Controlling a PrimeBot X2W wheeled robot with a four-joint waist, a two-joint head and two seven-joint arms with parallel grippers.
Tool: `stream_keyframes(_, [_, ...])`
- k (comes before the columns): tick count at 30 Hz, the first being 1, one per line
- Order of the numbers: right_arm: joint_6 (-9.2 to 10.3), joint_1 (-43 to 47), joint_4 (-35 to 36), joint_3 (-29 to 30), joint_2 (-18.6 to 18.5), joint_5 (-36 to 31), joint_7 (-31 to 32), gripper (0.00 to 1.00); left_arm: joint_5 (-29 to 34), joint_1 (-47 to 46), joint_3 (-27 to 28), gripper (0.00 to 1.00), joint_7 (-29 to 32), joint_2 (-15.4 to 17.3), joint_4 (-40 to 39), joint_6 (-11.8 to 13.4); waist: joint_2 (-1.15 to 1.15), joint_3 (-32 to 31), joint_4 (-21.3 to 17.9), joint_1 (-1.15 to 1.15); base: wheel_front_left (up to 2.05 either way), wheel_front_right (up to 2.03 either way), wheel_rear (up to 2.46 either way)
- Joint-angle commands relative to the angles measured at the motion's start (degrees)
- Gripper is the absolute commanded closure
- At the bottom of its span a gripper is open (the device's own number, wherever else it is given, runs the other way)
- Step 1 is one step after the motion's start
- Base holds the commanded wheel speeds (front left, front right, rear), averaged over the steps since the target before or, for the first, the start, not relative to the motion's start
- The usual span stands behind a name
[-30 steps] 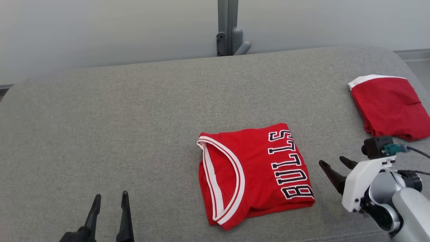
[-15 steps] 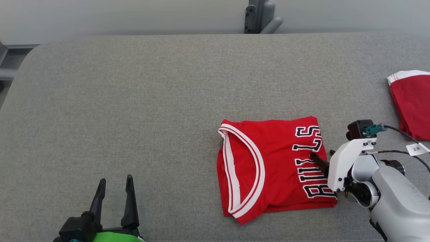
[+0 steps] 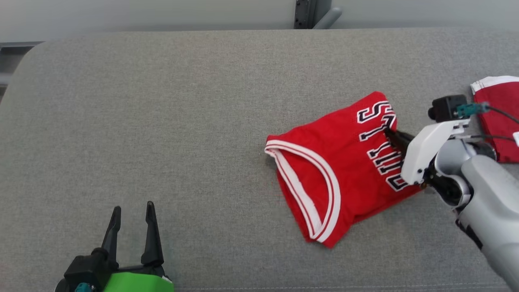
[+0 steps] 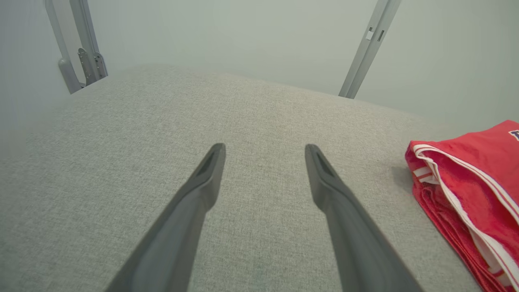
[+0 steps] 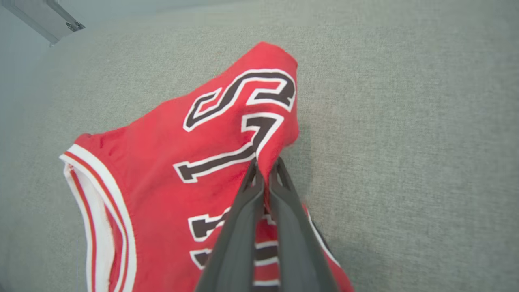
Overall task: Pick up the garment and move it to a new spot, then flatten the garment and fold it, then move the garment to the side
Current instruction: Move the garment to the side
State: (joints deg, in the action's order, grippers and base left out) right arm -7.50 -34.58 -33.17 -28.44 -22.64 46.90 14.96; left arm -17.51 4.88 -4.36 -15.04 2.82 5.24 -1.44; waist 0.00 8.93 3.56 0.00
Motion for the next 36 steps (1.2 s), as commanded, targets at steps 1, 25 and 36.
stream_keyframes(1, [0.04, -1.76, 0.08, -0.23, -1.68, 0.65, -0.62, 1.0, 0.21, -1.52, 0.14, 0.0, -0.16, 0.16, -0.4, 0.18, 0.0, 1.36, -1.15, 0.0, 0.0, 0.0, 0.0])
stream_keyframes(25, [0.04, -20.72, -6.65, 6.95, -16.67, 7.13, -5.21, 1.0, 8.0, -11.31, -3.09, 0.0, -0.15, 0.19, 0.68, -1.24, 0.0, 17.77, -12.98, 0.0, 0.0, 0.0, 0.0])
stream_keyframes(36, [0.04, -23.29, -9.78, 8.65, -19.59, 6.57, -3.04, 1.0, 8.3, -10.88, -1.77, 0.0, -0.15, 0.2, 0.88, -1.58, 0.0, 16.94, -11.93, 0.0, 0.0, 0.0, 0.0])
